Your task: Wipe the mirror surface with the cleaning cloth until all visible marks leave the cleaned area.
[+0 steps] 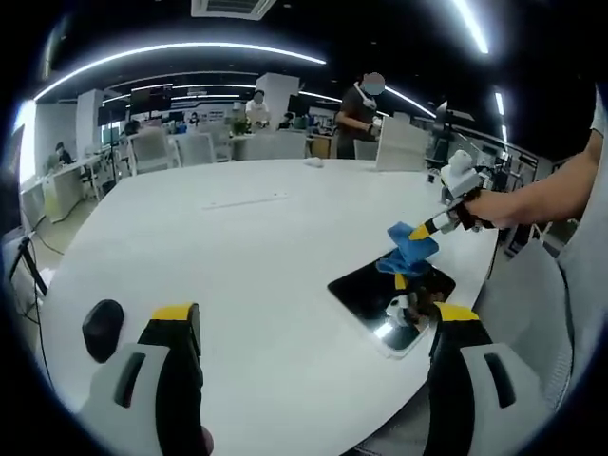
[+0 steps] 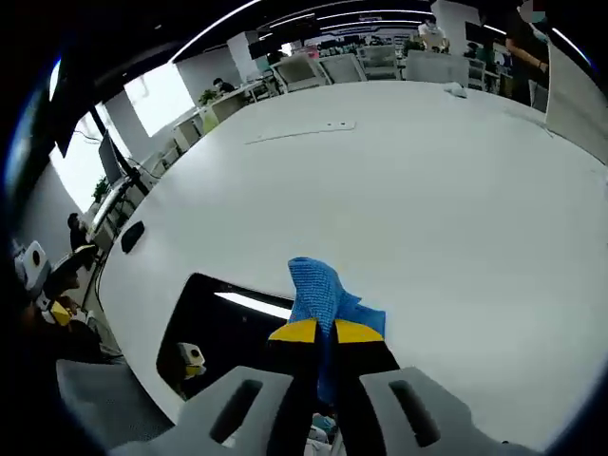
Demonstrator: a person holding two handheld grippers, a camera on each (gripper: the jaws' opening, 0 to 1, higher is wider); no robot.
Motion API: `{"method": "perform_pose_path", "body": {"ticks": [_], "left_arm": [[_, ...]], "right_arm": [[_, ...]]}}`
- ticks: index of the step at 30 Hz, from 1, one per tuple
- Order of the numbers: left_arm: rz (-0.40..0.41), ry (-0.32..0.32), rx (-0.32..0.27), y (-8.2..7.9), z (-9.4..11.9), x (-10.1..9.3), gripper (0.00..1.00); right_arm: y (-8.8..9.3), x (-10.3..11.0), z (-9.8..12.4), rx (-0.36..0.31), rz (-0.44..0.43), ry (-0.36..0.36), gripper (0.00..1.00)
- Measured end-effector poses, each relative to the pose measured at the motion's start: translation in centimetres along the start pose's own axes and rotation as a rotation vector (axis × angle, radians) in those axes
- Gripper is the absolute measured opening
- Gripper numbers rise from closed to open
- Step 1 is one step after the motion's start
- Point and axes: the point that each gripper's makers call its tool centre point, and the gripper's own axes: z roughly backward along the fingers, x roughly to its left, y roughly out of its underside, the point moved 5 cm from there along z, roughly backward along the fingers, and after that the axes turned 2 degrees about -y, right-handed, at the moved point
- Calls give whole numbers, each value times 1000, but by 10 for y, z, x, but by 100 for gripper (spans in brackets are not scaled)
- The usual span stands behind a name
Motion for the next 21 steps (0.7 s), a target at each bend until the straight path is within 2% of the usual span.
{"method": "perform_pose_path", "body": {"ticks": [7, 16, 18, 21], "left_arm": [[-2, -10, -2, 2, 2, 7, 99], [-7, -11, 9, 3, 8, 8, 99], [-13, -8, 15, 4, 8, 9, 99], [-20, -5, 21, 4, 7, 9, 99]], "right_arm": [[9, -3, -10, 27, 80, 35, 0], [10, 0, -14, 49, 47, 37, 0], [11, 7, -15, 58, 16, 7, 0], [9, 11, -18, 60, 31, 11, 0]]}}
